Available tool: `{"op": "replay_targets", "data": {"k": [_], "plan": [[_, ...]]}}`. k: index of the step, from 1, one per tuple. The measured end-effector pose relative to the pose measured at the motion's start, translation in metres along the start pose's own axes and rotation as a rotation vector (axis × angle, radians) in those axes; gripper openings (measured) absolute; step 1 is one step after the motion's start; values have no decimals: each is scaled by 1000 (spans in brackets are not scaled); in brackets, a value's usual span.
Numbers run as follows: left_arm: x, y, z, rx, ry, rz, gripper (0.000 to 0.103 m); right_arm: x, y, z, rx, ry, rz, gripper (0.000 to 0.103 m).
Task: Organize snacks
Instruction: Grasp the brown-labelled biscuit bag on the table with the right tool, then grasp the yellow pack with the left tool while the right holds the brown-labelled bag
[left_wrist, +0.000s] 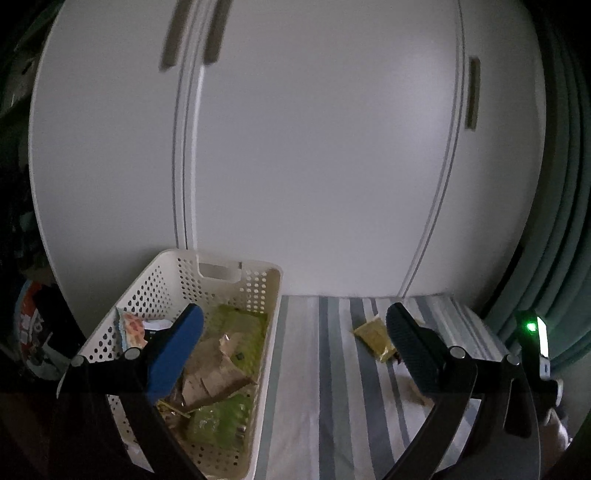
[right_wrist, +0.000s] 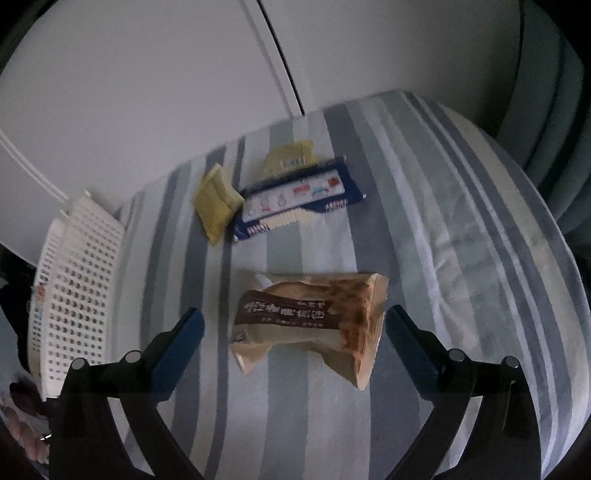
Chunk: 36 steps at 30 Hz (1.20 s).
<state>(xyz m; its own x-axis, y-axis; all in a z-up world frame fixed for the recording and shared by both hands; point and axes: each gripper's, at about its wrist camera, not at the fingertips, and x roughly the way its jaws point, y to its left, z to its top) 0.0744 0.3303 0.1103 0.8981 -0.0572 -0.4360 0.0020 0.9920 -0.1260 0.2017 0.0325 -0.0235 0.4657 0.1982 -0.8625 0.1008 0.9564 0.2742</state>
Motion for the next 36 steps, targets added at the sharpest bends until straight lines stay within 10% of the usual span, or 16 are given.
{"op": "replay_targets", "data": {"k": [16,36], "plan": [[25,-40,-22,92,140,-73,100,36,10,1,-106,96,-104,98],[140,-87,-25,-18,416,-207,100,-9,-22,-26,-96,-5,36,75]]}}
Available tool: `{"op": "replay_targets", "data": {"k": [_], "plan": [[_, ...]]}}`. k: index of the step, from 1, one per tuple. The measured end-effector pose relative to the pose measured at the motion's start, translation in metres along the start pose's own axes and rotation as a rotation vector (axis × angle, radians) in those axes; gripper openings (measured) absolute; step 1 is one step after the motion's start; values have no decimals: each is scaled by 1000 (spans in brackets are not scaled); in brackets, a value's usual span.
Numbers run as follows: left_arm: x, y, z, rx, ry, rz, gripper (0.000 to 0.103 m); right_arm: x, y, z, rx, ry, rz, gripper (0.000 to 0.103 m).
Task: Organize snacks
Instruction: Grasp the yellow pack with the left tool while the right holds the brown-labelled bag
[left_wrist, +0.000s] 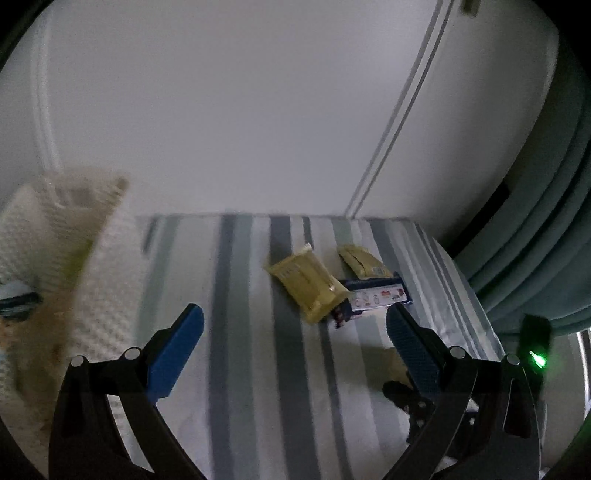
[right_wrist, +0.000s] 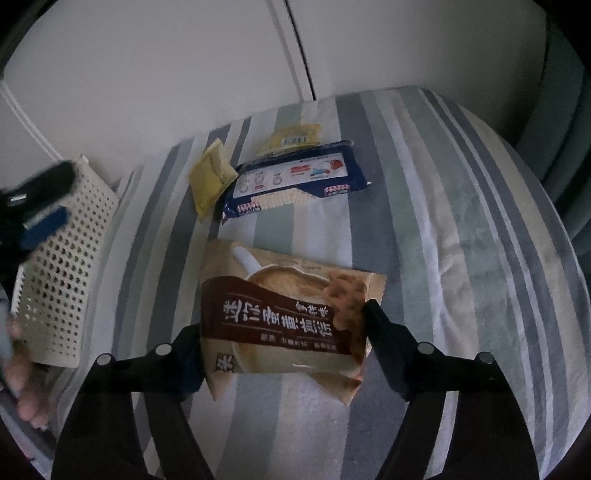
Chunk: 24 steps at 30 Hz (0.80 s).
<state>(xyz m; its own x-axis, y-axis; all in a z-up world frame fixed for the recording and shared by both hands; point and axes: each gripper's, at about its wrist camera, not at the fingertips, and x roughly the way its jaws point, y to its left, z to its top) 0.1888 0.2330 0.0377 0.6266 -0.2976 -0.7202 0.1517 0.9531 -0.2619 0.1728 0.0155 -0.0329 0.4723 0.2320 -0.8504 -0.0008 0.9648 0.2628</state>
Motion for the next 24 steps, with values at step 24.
{"op": "replay_targets", "data": {"k": [24], "plan": [[119,-15,15,-153,176,66,64,3,-14,5,43,-23,69,77]]}}
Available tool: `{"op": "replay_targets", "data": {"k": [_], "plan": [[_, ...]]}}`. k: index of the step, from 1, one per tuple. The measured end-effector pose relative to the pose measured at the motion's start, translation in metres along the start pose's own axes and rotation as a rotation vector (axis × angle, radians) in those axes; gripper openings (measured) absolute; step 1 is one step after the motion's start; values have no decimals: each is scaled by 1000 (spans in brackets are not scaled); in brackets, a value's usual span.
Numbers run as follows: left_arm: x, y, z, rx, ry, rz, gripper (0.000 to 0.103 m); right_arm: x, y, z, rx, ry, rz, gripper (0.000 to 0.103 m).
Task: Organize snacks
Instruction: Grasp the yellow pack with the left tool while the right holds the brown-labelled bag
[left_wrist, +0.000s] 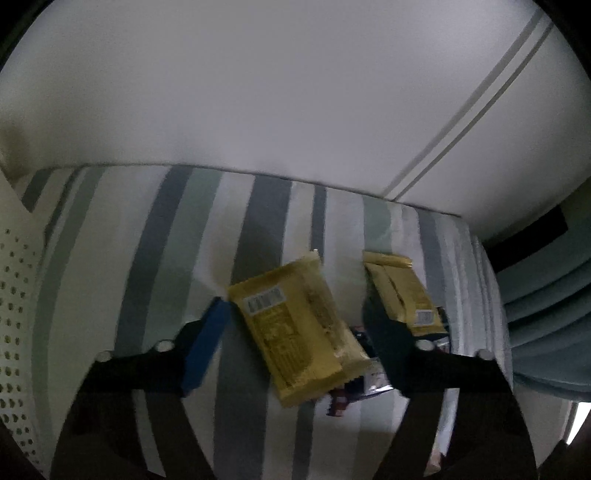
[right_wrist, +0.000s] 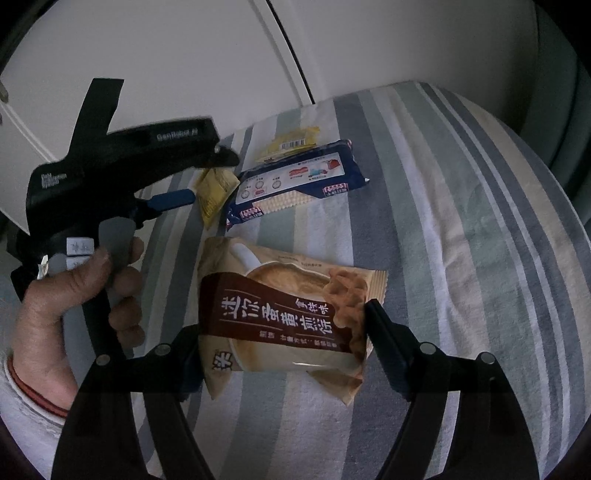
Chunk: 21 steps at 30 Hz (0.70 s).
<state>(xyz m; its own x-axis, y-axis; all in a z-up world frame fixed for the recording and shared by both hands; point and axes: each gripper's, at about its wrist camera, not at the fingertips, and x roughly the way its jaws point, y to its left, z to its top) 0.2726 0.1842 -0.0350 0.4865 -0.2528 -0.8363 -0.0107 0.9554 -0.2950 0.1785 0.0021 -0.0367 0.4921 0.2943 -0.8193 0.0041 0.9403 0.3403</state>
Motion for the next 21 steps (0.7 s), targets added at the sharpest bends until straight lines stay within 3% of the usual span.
{"op": "replay_targets", "data": {"k": [6,12,21], "plan": [[-2,9,-3,23,-16,-18,52,-1,0,1,4,-3,5,77],[-20,18,-2,32,-53,-4,52,0,-3,2,10,-4,17,77],[-69,30,-11,34,-131,-46,51,0,-7,2,22,-7,35,77]]}}
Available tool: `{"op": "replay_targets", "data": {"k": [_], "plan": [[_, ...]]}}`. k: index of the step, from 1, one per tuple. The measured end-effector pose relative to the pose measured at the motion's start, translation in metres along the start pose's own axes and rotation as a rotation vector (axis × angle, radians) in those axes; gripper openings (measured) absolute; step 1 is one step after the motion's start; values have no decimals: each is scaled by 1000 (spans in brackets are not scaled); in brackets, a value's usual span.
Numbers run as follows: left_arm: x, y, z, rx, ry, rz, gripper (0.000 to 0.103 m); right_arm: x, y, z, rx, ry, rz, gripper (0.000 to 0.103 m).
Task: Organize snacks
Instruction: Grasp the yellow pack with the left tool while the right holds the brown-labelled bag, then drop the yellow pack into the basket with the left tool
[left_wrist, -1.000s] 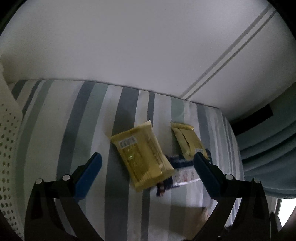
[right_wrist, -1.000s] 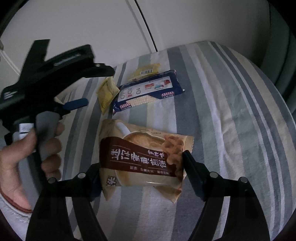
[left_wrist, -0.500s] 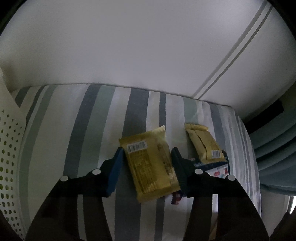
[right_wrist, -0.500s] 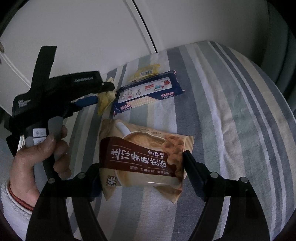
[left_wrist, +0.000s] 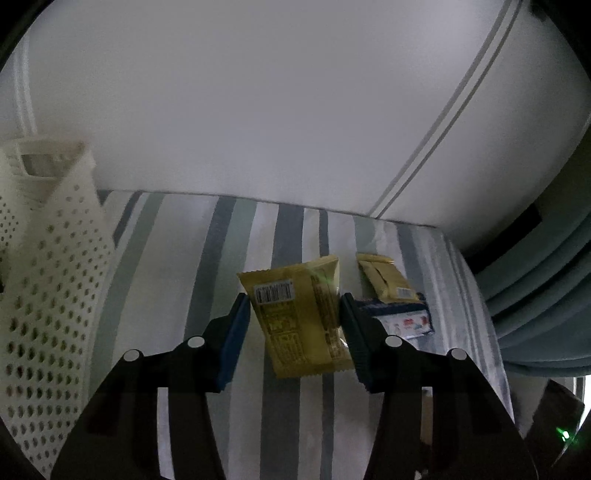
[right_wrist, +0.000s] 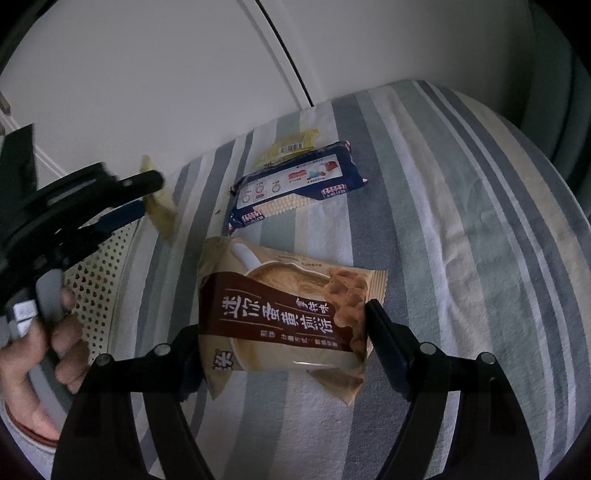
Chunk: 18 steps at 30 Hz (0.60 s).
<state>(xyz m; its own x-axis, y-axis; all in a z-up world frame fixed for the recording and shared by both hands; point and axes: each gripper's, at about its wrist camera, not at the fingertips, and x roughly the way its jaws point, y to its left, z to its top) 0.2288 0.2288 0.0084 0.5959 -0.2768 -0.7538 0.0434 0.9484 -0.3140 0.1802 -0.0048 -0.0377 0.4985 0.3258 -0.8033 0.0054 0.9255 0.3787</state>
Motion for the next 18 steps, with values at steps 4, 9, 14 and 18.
{"op": "replay_targets", "data": {"k": [4,9,14,18], "plan": [[-22,8,-3,-17,-25,-25,51,0,-3,0,12,-1,33,82],[-41,8,-6,-24,-63,-42,51,-1,-4,0,19,-5,47,83],[-70,11,-10,-27,-110,-66,51,-6,-9,1,44,-21,102,87],[-90,16,-13,-25,-136,-88,51,-11,-13,2,59,-9,182,88]]}}
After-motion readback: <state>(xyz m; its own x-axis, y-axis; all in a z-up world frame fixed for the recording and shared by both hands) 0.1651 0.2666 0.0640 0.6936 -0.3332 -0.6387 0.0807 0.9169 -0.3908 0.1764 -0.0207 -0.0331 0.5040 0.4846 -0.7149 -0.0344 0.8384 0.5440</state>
